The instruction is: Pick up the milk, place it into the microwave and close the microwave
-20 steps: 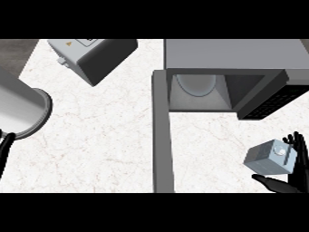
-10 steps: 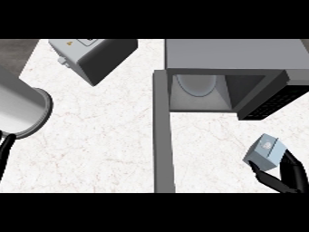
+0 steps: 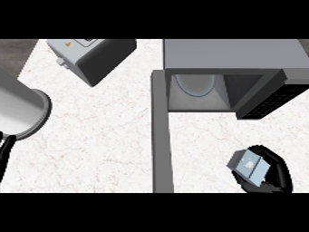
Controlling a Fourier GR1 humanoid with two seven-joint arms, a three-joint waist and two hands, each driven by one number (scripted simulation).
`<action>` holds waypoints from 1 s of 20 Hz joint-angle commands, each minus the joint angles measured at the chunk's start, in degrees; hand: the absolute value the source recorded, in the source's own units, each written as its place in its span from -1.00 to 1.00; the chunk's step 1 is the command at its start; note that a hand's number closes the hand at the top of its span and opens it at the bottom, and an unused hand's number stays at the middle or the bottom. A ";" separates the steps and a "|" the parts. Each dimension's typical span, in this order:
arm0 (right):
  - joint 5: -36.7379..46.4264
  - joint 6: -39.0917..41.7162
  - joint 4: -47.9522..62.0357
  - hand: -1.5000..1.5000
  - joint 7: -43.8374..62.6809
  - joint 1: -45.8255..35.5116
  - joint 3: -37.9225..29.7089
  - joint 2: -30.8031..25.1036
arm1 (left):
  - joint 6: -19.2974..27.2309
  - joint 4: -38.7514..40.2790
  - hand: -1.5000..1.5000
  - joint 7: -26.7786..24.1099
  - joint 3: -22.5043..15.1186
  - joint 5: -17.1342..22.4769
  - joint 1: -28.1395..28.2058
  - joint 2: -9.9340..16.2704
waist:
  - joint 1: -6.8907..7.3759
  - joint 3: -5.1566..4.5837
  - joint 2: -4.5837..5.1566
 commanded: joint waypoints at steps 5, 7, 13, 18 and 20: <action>2.14 -1.77 -16.08 1.00 0.35 9.18 8.87 9.16 | 0.64 0.04 -1.00 1.79 1.66 0.96 -0.69 -0.27 | -0.40 0.00 0.00; 1.02 -1.71 -16.84 1.00 2.42 7.02 7.83 7.41 | -3.16 -0.66 -1.00 -0.80 4.13 5.71 3.55 1.39 | 0.10 0.02 0.05; -2.63 -14.01 -23.98 1.00 7.92 6.76 17.32 9.47 | -1.75 0.50 -1.00 0.28 7.52 7.81 0.16 1.86 | 0.05 0.04 0.10; 0.00 -19.24 -33.56 1.00 20.67 3.23 20.48 9.51 | -3.37 3.45 -1.00 -2.19 7.52 6.04 1.96 1.02 | -0.02 0.01 0.03; 1.37 -23.07 -29.19 1.00 24.39 -4.54 19.78 9.52 | -4.26 3.25 -1.00 -2.97 9.52 7.77 2.05 1.85 | 0.47 0.02 0.10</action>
